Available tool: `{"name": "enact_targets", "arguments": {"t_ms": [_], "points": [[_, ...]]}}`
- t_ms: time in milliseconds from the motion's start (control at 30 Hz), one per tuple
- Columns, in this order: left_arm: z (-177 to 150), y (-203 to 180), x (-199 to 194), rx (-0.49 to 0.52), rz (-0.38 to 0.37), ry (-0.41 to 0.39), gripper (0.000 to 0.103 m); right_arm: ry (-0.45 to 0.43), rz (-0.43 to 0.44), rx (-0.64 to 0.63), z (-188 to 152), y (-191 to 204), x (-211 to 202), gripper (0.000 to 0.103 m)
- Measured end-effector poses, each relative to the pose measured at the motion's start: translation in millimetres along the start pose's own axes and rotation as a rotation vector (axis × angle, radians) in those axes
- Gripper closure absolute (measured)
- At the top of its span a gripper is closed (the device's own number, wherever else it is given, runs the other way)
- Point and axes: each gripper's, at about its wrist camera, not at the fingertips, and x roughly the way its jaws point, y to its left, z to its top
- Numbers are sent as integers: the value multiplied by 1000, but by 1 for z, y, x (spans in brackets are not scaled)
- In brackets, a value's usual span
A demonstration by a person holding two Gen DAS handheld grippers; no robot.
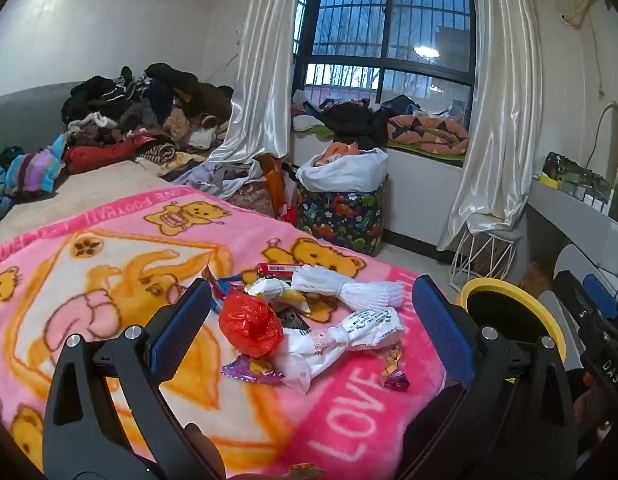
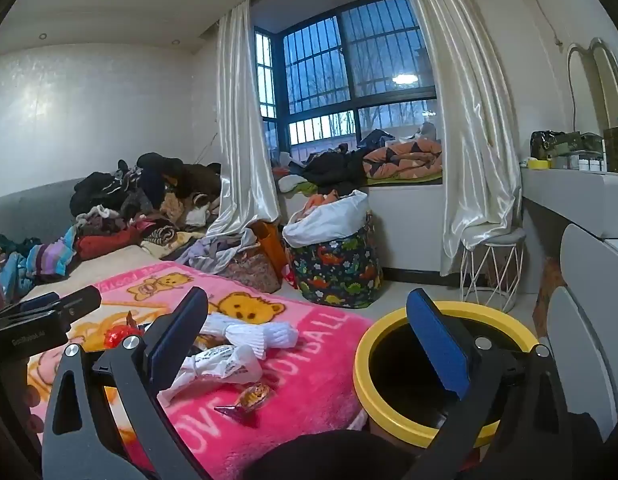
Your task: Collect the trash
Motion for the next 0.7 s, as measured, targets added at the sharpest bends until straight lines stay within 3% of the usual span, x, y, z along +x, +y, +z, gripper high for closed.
{"name": "enact_targets", "arguments": {"t_ms": [700], "points": [[6, -2, -9, -6, -31, -29, 11, -22, 2, -19, 1, 1, -2, 6]]}}
